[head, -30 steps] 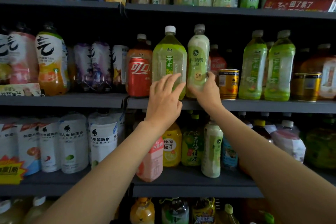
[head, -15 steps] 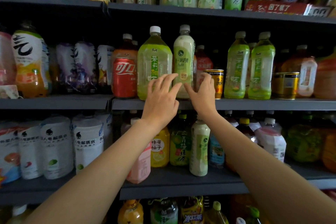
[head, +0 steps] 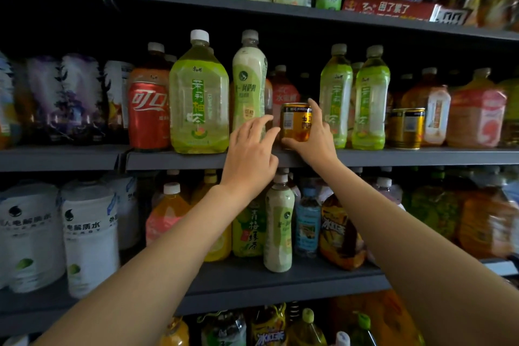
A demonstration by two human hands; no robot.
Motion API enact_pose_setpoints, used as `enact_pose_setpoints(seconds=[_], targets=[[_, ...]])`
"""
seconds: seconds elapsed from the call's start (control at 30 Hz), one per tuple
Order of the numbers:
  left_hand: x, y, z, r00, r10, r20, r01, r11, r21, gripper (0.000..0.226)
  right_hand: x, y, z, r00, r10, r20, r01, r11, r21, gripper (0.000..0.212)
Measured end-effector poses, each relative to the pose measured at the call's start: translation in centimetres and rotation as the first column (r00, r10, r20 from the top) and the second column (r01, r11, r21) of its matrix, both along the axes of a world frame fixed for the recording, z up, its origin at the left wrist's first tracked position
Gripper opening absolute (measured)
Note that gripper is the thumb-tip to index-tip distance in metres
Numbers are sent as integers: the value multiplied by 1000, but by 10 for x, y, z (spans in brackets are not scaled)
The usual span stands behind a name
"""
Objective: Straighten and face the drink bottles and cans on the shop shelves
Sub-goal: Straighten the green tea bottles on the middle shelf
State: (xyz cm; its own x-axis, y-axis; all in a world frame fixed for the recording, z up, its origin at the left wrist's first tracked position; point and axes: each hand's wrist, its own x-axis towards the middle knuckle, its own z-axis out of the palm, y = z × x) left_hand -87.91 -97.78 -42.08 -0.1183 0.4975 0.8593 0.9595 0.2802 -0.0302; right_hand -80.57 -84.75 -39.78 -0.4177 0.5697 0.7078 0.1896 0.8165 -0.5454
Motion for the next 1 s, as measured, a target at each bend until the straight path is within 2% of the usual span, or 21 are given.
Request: enact_pose_setpoints(seconds=[0.1, 0.17, 0.23, 0.3, 0.37, 0.5, 0.57, 0.63, 0.7, 0.77, 0.83, 0.93, 1.0], targets=[[1, 4, -2, 997, -56, 52, 57, 998, -16, 49, -13, -1, -4, 997, -74, -38, 73, 997, -21, 88], [7, 11, -1, 972, -150, 181, 152, 988, 1, 51, -14, 0, -3, 993, -89, -74, 87, 996, -25, 85], [16, 20, 5, 898, -245, 365, 228, 969, 92, 55, -7, 2, -2, 984, -17, -180, 11, 999, -31, 85], [24, 31, 15, 783, -354, 511, 294, 935, 197, 65, 5, 1, -9, 947, 109, -304, -119, 993, -14, 85], [32, 43, 23, 707, -447, 549, 372, 894, 249, 74, 20, 0, -18, 902, 216, -374, -212, 976, 52, 89], [54, 66, 26, 633, -603, 485, 464, 798, 386, 67, 52, 6, -25, 873, 258, -415, -202, 964, 174, 90], [67, 80, 28, 661, -643, 387, 488, 760, 429, 70, 64, 15, -22, 858, 219, -464, -123, 966, 228, 86], [81, 97, 37, 701, -673, 237, 544, 719, 432, 75, 72, 28, -16, 799, 203, -566, -47, 960, 277, 84], [98, 112, 57, 666, -734, 128, 633, 648, 423, 78, 84, 42, 1, 709, 220, -670, 23, 942, 334, 81], [117, 126, 98, 576, -812, 95, 720, 559, 411, 77, 101, 51, 38, 645, 229, -729, 96, 922, 374, 78], [132, 130, 150, 492, -867, 81, 761, 474, 443, 75, 113, 52, 90, 627, 247, -739, 133, 901, 413, 78], [141, 134, 247, 417, -907, 67, 757, 387, 527, 75, 118, 56, 193, 666, 238, -707, 186, 865, 467, 75], [142, 130, 315, 419, -906, 60, 716, 371, 591, 77, 116, 54, 265, 700, 245, -671, 161, 861, 482, 73]])
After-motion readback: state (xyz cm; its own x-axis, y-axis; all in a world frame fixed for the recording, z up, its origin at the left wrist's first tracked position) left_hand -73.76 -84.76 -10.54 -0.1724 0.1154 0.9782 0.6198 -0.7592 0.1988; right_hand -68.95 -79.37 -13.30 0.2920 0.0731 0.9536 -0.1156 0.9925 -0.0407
